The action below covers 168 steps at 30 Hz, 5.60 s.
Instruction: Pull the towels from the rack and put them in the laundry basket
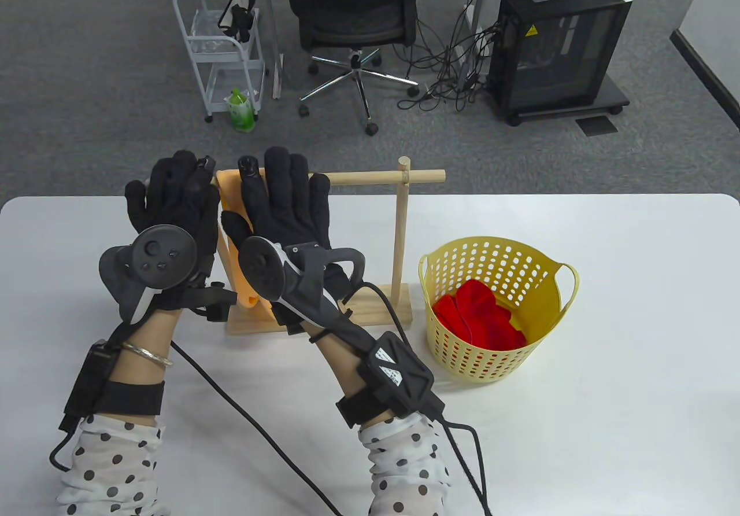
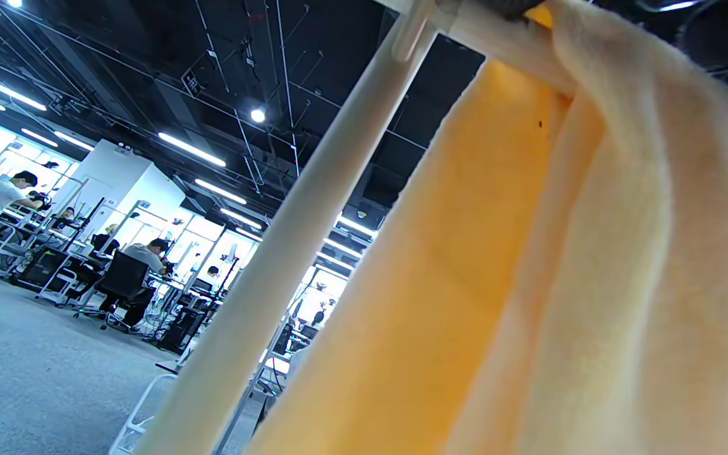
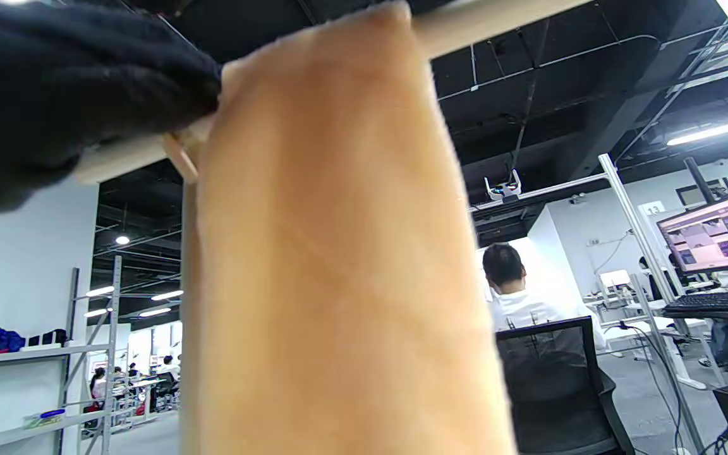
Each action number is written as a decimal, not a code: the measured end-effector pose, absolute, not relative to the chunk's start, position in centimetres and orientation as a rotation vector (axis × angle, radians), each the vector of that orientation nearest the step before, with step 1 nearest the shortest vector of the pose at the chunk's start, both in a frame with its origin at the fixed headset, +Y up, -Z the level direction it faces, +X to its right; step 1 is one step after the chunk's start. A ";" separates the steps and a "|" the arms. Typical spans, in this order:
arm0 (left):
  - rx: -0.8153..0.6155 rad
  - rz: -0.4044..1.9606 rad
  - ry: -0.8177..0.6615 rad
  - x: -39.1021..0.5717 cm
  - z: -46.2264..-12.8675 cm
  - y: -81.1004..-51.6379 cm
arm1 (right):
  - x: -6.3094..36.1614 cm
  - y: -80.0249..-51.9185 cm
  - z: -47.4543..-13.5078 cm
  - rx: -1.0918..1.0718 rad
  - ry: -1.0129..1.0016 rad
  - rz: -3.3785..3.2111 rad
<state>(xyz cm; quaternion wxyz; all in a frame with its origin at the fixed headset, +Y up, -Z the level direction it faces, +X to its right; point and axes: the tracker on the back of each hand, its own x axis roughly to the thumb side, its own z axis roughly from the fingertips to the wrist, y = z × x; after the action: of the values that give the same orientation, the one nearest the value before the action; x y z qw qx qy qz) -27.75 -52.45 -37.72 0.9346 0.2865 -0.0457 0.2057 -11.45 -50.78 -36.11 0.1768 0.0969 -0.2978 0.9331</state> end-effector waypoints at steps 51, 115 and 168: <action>0.581 0.408 -0.090 -27.6 -37.7 -52.6 | -8.6 -47.2 -36.1 0.231 -0.718 2.509; 0.590 0.408 -0.093 -27.6 -37.6 -52.8 | 9.1 -38.8 -26.5 -0.008 -1.543 2.343; 0.590 0.410 -0.096 -27.5 -37.6 -52.8 | 11.6 -61.1 -29.9 -0.079 -0.584 2.734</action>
<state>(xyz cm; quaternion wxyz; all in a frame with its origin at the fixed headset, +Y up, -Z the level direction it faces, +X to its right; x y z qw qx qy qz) -27.53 -52.84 -37.60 0.9350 0.2888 -0.0472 0.2005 11.63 -61.12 -29.93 0.1715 -0.0279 -0.2057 0.9631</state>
